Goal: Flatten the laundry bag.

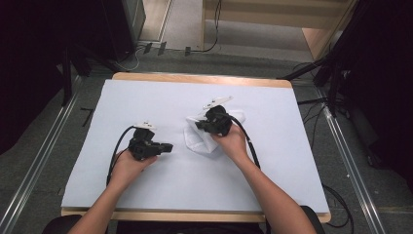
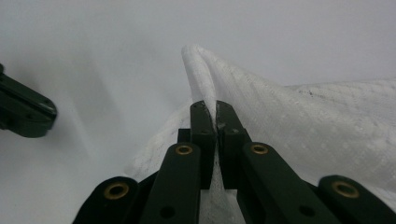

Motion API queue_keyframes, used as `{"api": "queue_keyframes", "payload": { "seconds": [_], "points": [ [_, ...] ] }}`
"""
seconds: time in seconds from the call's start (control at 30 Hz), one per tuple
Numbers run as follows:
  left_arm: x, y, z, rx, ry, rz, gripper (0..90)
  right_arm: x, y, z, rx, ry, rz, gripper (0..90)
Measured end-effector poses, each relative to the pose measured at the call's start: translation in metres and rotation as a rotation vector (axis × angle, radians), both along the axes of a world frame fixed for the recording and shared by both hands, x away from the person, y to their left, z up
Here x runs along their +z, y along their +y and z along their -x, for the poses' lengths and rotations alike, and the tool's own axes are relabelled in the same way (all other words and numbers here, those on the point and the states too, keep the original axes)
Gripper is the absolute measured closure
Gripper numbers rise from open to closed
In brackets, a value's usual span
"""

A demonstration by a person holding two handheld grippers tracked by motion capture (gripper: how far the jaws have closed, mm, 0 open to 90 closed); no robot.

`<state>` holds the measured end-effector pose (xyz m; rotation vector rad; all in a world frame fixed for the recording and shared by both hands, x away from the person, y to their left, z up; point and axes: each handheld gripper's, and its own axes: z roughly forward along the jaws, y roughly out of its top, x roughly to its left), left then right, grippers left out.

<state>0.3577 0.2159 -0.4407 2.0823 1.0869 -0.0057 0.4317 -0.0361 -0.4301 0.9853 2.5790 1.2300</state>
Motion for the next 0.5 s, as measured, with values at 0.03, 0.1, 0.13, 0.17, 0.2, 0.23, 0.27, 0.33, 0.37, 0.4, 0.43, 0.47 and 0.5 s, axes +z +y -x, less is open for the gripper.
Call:
{"api": "queue_keyframes", "payload": {
  "seconds": [0.03, 0.1, 0.13, 0.17, 0.2, 0.23, 0.27, 0.33, 0.37, 0.4, 0.43, 0.47, 0.5],
  "points": [
    [-0.003, -0.011, -0.01, -0.025, -0.014, -0.001, 87.4, -0.001, -0.001, 0.001, -0.005, 0.003, -0.006, 89.5],
    [-0.006, -0.019, -0.018, -0.034, -0.035, -0.004, 88.3, -0.003, 0.0, 0.002, -0.006, 0.007, 0.001, 89.5],
    [-0.006, -0.019, -0.018, -0.034, -0.035, -0.004, 88.6, -0.005, 0.001, 0.002, -0.002, 0.011, 0.002, 89.5],
    [-0.009, -0.025, -0.024, -0.053, -0.029, -0.012, 89.2, -0.006, 0.001, 0.002, 0.003, 0.01, 0.01, 89.5],
    [-0.009, -0.025, -0.024, -0.053, -0.029, -0.012, 89.6, -0.006, 0.001, 0.002, 0.003, 0.01, 0.01, 89.5],
    [-0.009, -0.029, -0.026, -0.059, -0.037, -0.016, 89.6, -0.008, 0.002, 0.002, 0.007, 0.01, 0.012, 89.5],
    [-0.01, -0.034, -0.028, -0.065, -0.029, 0.017, 90.0, -0.009, 0.004, 0.003, 0.003, 0.014, 0.02, 89.5],
    [-0.011, -0.038, -0.029, -0.06, -0.03, 0.021, 90.0, -0.011, 0.004, 0.003, 0.0, 0.015, 0.015, 89.4],
    [-0.012, -0.043, -0.03, -0.062, -0.043, 0.013, 90.0, -0.011, 0.004, 0.003, -0.004, 0.018, 0.012, 89.3],
    [-0.012, -0.043, -0.03, -0.062, -0.043, 0.013, 90.0, -0.011, 0.004, 0.003, -0.004, 0.018, 0.012, 89.3],
    [-0.013, -0.045, -0.03, -0.053, -0.054, 0.006, 90.0, -0.011, 0.004, 0.003, -0.003, 0.021, 0.009, 89.4],
    [-0.014, -0.047, -0.031, -0.042, -0.056, 0.012, 89.8, -0.011, 0.003, 0.002, -0.003, 0.027, 0.004, 89.4],
    [-0.015, -0.049, -0.032, -0.037, -0.061, 0.008, 88.8, -0.011, 0.003, 0.002, -0.006, 0.029, 0.002, 89.3]
  ]
}}
